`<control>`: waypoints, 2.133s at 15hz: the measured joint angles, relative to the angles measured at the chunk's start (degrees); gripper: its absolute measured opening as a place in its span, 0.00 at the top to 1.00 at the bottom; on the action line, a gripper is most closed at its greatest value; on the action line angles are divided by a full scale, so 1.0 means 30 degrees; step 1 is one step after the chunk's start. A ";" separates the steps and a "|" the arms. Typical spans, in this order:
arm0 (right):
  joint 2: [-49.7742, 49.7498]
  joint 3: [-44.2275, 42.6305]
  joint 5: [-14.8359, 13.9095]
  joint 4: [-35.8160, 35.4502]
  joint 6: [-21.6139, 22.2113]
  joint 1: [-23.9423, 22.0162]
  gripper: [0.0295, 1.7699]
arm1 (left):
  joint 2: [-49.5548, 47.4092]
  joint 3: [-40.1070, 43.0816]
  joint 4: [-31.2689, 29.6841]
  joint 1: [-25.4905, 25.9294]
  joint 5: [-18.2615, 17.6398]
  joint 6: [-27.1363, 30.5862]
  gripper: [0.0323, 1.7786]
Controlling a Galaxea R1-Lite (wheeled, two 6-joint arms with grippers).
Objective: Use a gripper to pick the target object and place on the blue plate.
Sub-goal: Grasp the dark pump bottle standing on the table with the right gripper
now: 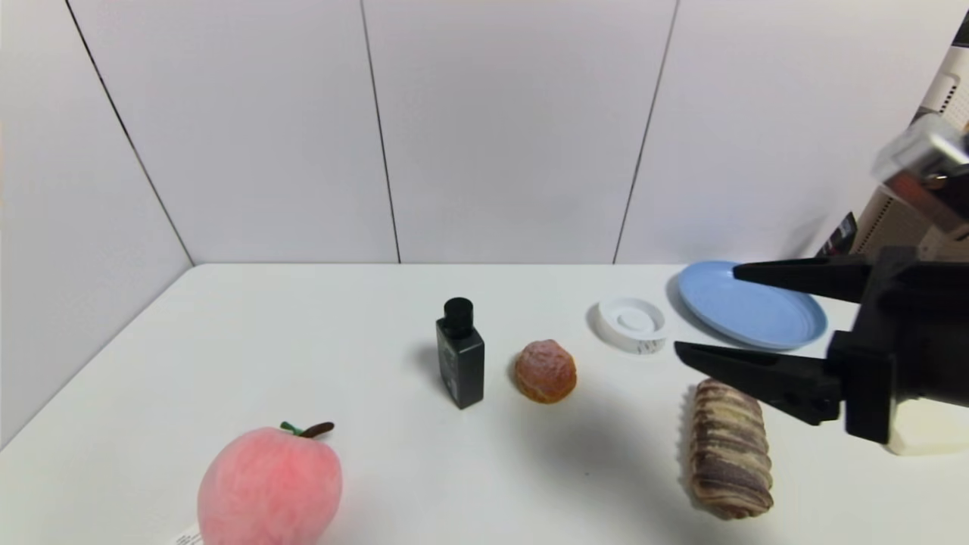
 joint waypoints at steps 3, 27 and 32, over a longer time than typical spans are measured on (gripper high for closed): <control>0.2641 -0.1690 -0.0358 0.0618 0.1036 0.1495 0.04 | 0.0000 0.0000 0.0000 0.0000 -0.0008 0.0000 0.05; 1.5510 -0.8765 -0.8273 -0.1621 0.6705 0.5218 0.04 | 0.0000 0.0000 0.0008 0.0000 0.0000 0.0008 0.05; 1.6165 -0.8952 -0.8346 -0.1658 0.6705 0.5136 0.04 | 0.0000 0.0000 0.0000 0.0000 0.0000 0.0000 0.05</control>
